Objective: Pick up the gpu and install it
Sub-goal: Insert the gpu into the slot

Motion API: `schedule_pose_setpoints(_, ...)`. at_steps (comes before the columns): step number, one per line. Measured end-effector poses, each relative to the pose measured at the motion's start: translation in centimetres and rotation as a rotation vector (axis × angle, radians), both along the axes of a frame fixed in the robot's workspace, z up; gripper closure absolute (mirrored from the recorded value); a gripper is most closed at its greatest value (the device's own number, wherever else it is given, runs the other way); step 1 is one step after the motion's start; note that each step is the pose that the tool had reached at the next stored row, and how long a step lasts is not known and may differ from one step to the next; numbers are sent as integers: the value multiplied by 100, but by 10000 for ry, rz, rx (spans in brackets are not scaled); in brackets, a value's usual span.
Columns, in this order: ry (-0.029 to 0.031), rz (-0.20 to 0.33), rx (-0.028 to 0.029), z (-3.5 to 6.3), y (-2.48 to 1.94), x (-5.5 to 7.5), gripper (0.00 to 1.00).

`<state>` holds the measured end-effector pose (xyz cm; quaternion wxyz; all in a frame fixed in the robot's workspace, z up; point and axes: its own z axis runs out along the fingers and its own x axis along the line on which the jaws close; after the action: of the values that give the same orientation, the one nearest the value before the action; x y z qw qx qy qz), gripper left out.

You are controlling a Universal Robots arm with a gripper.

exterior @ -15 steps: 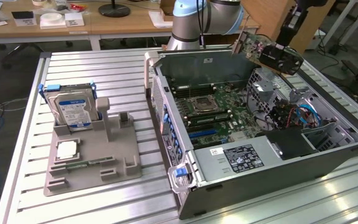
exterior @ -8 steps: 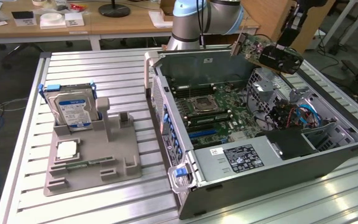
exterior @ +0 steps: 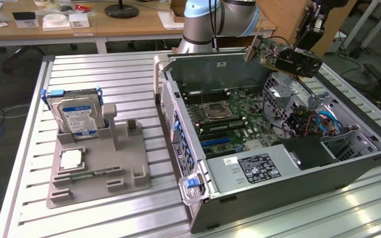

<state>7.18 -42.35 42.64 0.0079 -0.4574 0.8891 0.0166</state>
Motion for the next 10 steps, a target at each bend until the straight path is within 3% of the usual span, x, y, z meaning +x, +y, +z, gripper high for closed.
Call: schedule_pose_setpoints(10,0,1358,0,-6,3,0,73)
